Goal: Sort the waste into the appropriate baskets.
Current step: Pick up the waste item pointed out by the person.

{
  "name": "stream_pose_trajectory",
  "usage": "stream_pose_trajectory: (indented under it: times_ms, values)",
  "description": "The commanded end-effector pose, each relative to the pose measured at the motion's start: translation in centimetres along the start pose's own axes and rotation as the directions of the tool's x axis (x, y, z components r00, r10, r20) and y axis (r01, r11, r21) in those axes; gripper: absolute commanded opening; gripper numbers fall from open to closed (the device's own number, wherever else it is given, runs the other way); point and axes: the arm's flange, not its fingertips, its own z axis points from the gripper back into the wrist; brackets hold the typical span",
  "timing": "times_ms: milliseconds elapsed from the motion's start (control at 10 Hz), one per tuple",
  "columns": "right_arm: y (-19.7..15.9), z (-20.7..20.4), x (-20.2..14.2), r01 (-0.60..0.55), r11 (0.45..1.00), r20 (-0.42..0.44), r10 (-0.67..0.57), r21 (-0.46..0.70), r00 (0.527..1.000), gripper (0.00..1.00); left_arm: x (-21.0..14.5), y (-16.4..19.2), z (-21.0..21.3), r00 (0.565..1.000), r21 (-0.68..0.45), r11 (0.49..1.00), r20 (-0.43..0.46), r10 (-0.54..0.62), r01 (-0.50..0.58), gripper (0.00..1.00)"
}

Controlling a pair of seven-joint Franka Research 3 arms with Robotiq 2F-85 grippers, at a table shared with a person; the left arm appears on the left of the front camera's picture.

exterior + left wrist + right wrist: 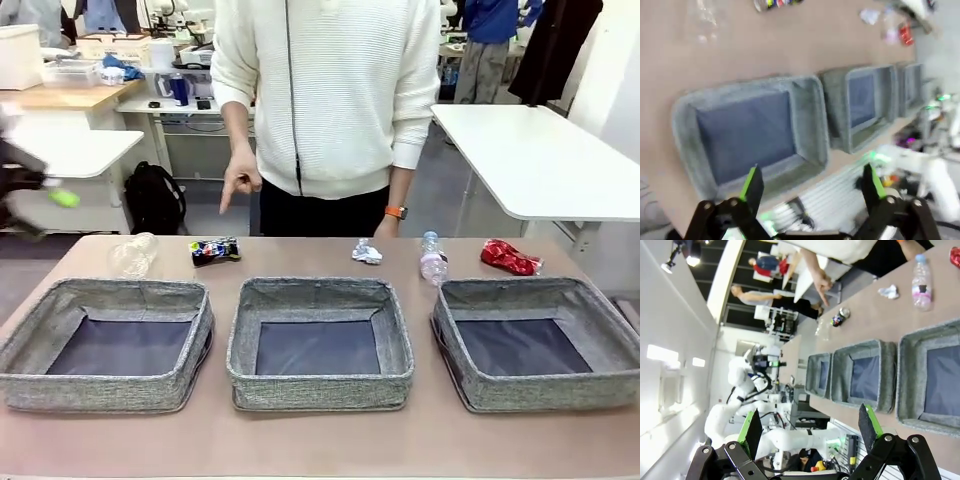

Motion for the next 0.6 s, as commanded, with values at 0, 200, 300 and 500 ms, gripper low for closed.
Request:
stream_pose_trajectory:
  times_ms: [0, 200, 300, 500]
  values:
    - [0.2, 0.0, 0.3, -0.028, 0.999, 0.007, 0.028, 0.019, 1.000, 1.00, 5.6, 0.7, -0.2, 0.927, 0.393, 0.848, -0.262, -0.269, 0.357, 1.00]
    - [0.2, 0.0, 0.3, -0.028, 0.999, 0.007, 0.028, 0.019, 1.000, 1.00, 8.6, -2.6, -4.2, 0.832, 0.440, 0.708, -0.332, -0.444, 0.553, 1.00]
    - [0.2, 0.0, 0.3, -0.028, 0.999, 0.007, 0.028, 0.019, 1.000, 1.00, 9.5, -4.0, -6.3, 0.769, 0.410, 0.651, -0.333, -0.545, 0.639, 1.00]
    - [0.2, 0.0, 0.3, -0.028, 0.999, 0.007, 0.028, 0.019, 1.000, 1.00, 10.4, -4.8, -7.8, 0.784, 0.178, 0.775, -0.295, -0.546, 0.606, 1.00]
